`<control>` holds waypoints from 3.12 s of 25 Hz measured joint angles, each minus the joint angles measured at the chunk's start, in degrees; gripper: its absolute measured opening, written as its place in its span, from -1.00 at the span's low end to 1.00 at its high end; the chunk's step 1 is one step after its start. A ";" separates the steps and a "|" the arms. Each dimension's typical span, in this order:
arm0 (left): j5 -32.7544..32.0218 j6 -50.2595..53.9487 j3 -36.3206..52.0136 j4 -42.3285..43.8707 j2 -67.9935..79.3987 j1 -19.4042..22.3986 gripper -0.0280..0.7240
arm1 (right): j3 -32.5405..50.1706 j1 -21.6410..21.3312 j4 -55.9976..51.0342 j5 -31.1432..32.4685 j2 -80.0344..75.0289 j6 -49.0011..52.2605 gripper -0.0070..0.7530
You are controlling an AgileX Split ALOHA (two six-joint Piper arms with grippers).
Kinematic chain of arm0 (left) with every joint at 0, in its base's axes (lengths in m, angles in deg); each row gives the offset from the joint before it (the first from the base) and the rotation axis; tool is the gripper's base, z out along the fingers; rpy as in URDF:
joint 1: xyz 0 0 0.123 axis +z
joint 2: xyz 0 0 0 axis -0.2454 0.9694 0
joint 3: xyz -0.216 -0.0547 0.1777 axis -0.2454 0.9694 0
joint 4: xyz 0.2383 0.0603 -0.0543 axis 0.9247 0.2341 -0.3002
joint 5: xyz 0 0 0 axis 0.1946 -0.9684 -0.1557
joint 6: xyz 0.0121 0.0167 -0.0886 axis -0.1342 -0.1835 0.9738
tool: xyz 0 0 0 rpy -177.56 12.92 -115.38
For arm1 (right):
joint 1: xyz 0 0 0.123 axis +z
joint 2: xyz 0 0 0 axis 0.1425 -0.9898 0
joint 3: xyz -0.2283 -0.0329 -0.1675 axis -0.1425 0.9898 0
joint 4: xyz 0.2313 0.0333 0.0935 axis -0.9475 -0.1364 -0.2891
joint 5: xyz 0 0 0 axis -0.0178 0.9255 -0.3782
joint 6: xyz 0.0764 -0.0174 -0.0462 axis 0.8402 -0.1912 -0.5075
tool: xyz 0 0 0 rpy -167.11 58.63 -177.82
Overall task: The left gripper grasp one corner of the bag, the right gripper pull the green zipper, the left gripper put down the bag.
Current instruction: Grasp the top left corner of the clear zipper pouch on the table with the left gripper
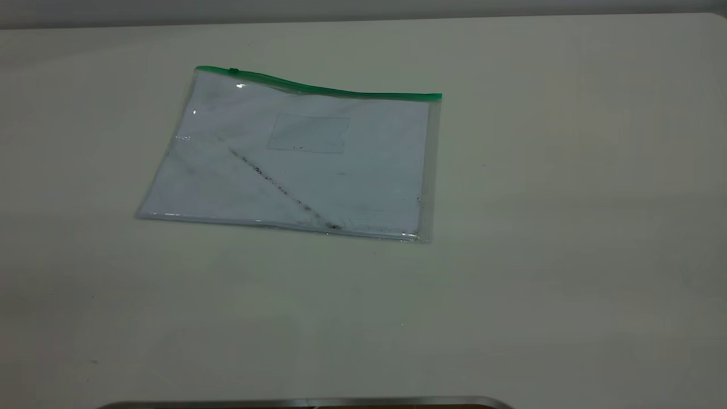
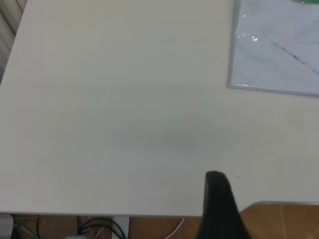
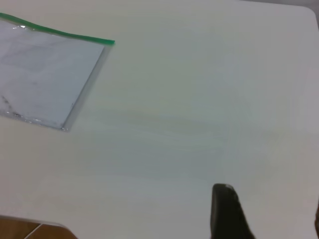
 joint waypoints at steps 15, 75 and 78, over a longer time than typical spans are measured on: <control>0.00 0.00 0.00 0.00 0.00 0.00 0.56 | 0.00 0.00 -0.05 0.00 0.00 0.00 0.20; 34.35 -56.64 -69.64 -47.74 144.92 -2.10 0.56 | -28.25 9.64 -96.48 -28.26 -111.09 -84.24 0.43; 35.52 -59.08 -69.64 -49.31 146.07 -2.21 0.56 | -28.33 9.64 -96.48 -27.89 -111.09 -84.04 0.43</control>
